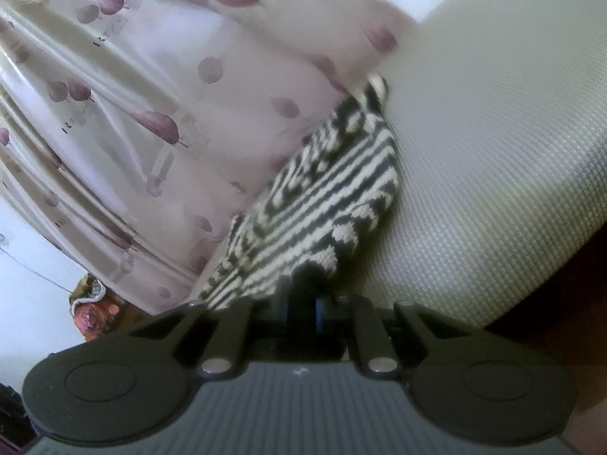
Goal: Fold small clothes
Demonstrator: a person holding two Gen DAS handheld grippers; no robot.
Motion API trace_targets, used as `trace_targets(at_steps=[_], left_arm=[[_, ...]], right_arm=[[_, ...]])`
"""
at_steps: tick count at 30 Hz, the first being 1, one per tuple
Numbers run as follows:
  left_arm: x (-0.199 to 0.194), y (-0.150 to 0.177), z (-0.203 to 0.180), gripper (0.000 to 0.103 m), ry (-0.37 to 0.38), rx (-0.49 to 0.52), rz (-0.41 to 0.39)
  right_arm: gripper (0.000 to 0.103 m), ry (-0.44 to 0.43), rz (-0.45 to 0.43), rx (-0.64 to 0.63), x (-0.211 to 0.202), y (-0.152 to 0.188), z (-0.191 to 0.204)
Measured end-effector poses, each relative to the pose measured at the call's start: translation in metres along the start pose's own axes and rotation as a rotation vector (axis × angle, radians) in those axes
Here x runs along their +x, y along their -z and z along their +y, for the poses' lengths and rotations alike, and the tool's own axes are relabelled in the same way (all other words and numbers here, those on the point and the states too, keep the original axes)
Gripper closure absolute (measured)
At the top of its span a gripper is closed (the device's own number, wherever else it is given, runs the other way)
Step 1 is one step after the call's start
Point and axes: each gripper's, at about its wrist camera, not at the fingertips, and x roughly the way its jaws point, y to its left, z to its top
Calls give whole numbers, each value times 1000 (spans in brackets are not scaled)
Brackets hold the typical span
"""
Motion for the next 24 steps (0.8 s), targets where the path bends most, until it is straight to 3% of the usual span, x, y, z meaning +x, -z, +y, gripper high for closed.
trace_targets(at_steps=[14, 24], left_arm=[[-1, -7, -7, 94, -17, 28, -42], [-16, -11, 5, 94, 13, -90, -149]], right_arm=[[91, -55, -50, 28, -1, -13, 9], [91, -76, -87, 73, -8, -15, 8]])
